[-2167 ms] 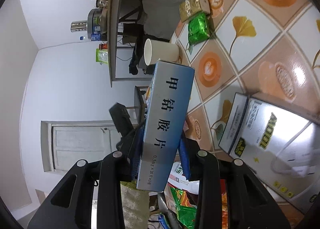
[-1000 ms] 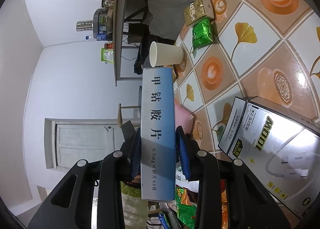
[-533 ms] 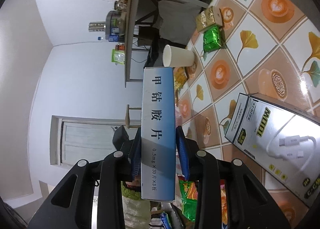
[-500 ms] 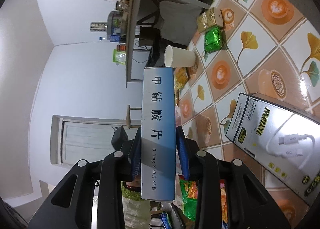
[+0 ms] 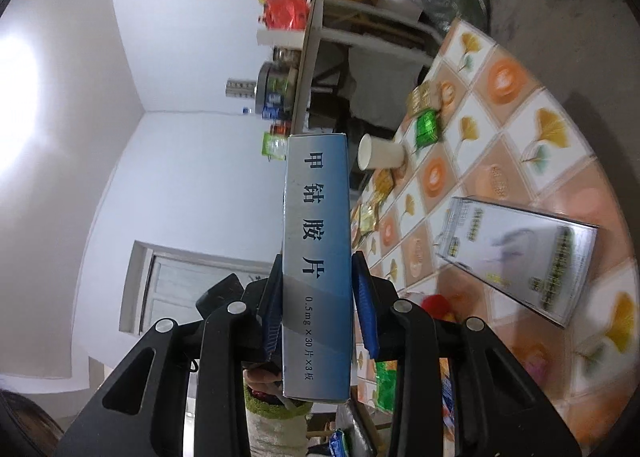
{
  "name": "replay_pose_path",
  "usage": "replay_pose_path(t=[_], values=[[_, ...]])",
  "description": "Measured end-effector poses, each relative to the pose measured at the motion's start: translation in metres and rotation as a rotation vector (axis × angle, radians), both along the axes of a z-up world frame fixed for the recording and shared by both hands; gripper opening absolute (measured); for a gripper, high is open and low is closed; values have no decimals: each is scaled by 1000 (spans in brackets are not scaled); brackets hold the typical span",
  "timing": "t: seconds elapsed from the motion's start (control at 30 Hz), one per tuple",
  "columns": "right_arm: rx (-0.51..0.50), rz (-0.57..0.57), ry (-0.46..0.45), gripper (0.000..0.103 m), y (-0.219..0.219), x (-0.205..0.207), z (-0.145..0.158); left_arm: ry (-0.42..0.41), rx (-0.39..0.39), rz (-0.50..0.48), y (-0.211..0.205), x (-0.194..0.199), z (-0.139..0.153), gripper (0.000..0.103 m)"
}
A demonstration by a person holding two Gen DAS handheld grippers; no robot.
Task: Collect trash
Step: 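Carry the blue box and pink sponge to the blue wastebasket and release both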
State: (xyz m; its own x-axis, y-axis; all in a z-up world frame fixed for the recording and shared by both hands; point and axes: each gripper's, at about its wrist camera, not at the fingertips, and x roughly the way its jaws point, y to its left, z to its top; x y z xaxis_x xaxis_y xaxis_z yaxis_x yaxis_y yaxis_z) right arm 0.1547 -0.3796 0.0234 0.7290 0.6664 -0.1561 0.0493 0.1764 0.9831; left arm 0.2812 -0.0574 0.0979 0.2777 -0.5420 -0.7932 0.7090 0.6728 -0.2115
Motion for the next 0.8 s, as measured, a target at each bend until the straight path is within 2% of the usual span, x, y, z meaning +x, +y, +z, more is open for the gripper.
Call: replay_pose_path(t=[0.2,0.33,0.5,0.6,0.73,0.8], values=[[-22,-164,32,32,-69,-90,-9,81,-59,-101,-88,-41,-8,77],[-26,-289,91,32,-115,-152,-26,149,-78,-188,-164,-74,-28,78],[13,-442,175,32,-162,-225,-64,281,-38,-296,-259,-115,-71,78],[39,-511,212,32,-182,-254,-85,337,10,-341,-307,-136,-98,78],[66,-573,269,32,-203,-274,-114,360,89,-366,-361,-154,-130,78],[69,-589,289,32,-212,-269,-123,367,114,-357,-380,-153,-141,78]])
